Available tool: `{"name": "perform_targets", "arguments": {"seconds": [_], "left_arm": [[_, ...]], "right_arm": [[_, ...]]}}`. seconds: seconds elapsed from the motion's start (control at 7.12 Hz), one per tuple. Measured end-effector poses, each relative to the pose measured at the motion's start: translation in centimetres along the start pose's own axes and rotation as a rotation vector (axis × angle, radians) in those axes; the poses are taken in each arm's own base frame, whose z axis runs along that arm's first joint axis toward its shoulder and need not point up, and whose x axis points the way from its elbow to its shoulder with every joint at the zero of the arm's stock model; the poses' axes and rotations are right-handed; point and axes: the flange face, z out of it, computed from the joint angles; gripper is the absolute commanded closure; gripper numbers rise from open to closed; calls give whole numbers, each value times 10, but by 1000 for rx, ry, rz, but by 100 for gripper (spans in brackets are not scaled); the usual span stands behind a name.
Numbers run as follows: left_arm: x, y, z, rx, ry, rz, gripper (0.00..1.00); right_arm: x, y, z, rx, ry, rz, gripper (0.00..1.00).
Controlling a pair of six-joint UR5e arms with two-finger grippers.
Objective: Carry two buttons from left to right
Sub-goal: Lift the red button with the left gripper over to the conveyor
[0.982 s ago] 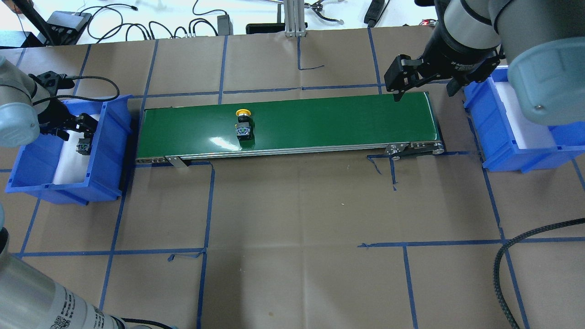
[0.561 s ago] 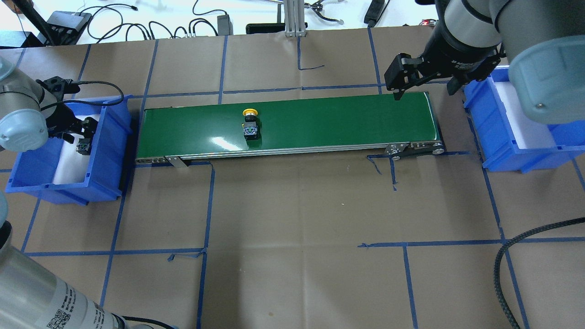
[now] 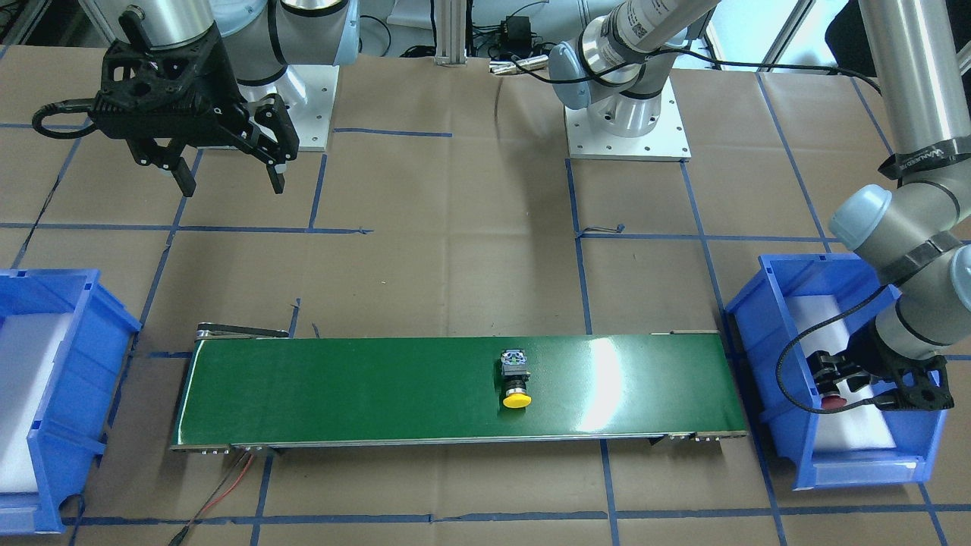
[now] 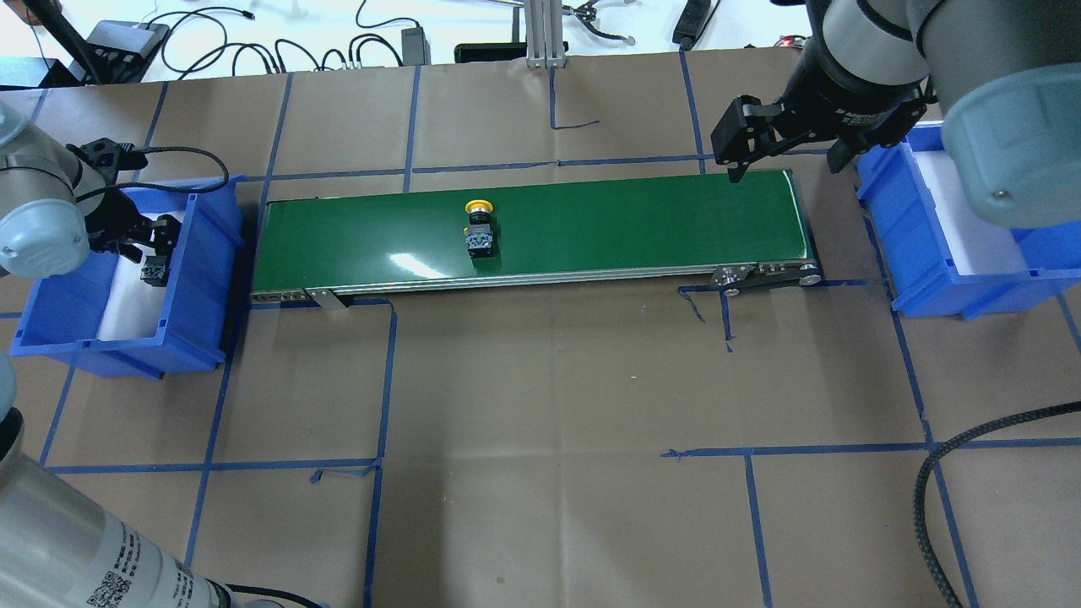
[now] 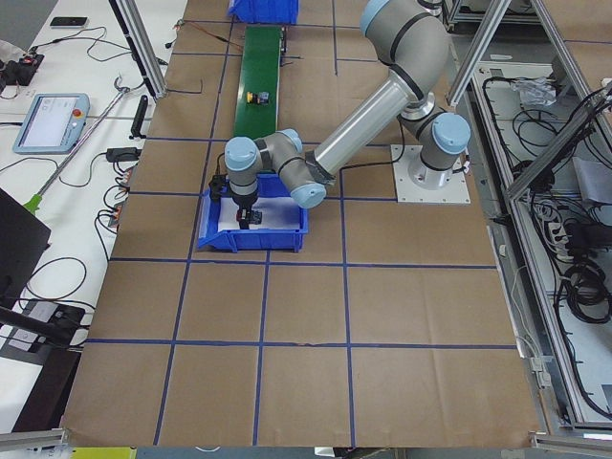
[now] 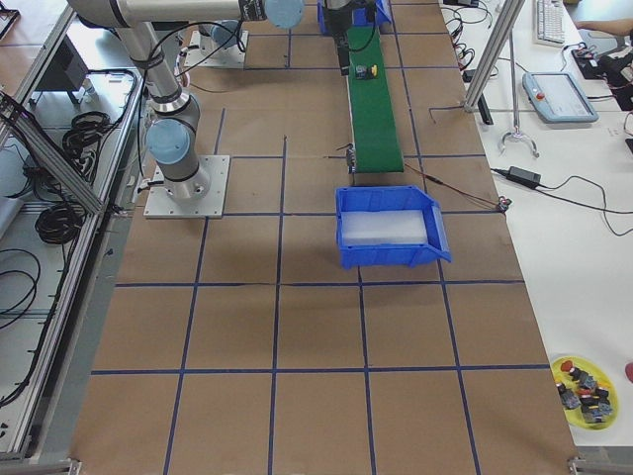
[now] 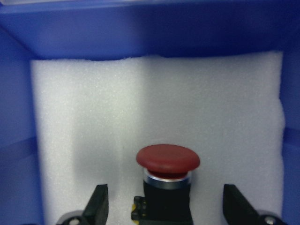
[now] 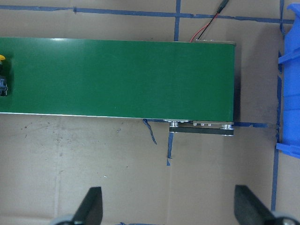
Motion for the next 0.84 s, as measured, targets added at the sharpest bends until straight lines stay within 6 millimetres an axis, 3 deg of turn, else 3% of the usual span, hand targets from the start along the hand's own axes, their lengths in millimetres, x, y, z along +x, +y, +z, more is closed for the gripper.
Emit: {"name": "perform_targets", "arguments": {"seconds": [0.56, 0.84], "left_arm": [[-3, -6, -25, 23, -14, -4, 100], [-8, -15, -73, -2, 0, 0, 100]], "right_arm": [[0, 0, 0, -1, 1, -1, 0], [0, 0, 0, 0, 1, -1, 0]]}}
